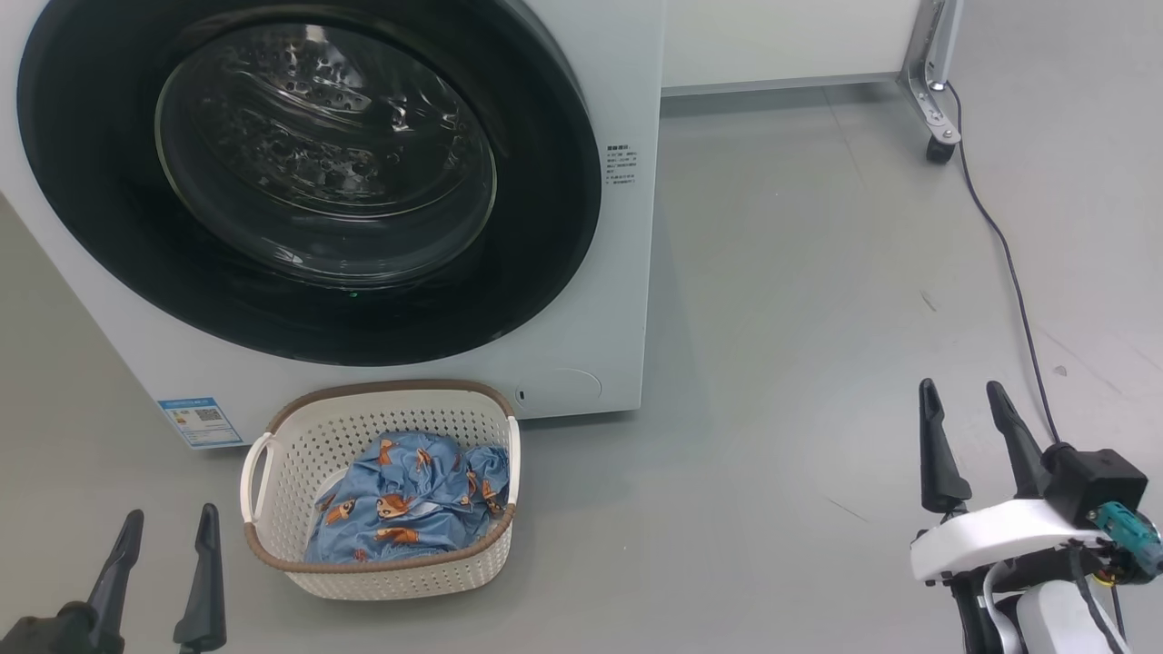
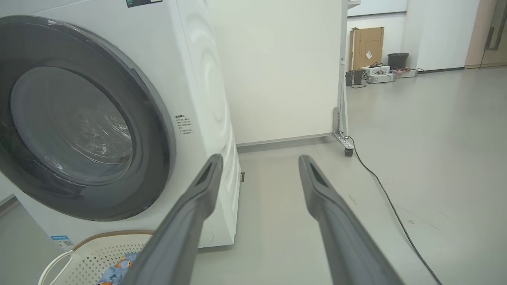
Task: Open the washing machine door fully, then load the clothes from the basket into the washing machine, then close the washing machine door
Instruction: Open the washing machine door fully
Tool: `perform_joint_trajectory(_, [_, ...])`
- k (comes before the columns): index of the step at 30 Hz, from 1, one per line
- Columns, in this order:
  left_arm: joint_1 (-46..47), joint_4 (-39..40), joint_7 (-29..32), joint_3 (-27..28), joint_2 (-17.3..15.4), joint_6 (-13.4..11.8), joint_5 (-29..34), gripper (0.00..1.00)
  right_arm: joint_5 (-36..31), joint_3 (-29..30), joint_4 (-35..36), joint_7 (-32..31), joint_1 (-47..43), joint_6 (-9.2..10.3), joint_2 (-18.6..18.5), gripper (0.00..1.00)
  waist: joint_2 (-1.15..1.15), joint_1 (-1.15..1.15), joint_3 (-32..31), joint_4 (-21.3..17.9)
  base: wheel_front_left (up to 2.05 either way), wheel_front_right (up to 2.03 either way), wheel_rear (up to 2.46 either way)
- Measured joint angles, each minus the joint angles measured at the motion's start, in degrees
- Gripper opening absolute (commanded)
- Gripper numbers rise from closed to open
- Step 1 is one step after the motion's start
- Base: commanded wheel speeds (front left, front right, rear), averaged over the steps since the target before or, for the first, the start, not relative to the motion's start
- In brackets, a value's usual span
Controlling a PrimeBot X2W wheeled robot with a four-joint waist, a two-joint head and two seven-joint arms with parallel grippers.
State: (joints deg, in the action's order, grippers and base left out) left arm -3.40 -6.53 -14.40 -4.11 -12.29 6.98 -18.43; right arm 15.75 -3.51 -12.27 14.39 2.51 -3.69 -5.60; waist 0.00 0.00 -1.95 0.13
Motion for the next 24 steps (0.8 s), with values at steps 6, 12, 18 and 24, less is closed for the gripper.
perform_joint_trajectory(6, [-0.6, 0.0, 0.0, -0.2, 0.1, 0.0, 0.0, 1.0, 4.3, 2.0, 0.0, 0.0, 0.4, -0.7, 1.4, 1.0, 0.0, 0.0, 0.5, 0.1, 0.0, 0.0, 0.0])
perform_joint_trajectory(12, [-0.6, 0.0, 0.0, -1.3, 0.2, 0.0, 0.0, 1.0, 9.0, 4.7, 0.5, 0.0, 3.7, -1.34, 1.8, 1.0, 0.0, 0.0, 1.4, 0.3, 0.0, 0.0, 0.0])
perform_joint_trajectory(18, [-0.5, 0.2, 0.0, -2.3, 0.2, 0.0, 0.0, 1.0, 19.9, 8.8, 0.3, 0.0, 8.9, -1.88, 2.6, 1.0, 0.0, 0.0, 2.8, 0.9, 0.0, 0.0, 0.0])
perform_joint_trajectory(24, [0.1, 0.5, 0.0, -3.8, 0.2, 0.0, -0.2, 1.0, 30.4, 12.1, -0.5, -2.2, 14.4, -1.88, 3.0, 0.85, 0.0, 0.0, 4.3, 1.7, 0.0, 0.0, 0.0])
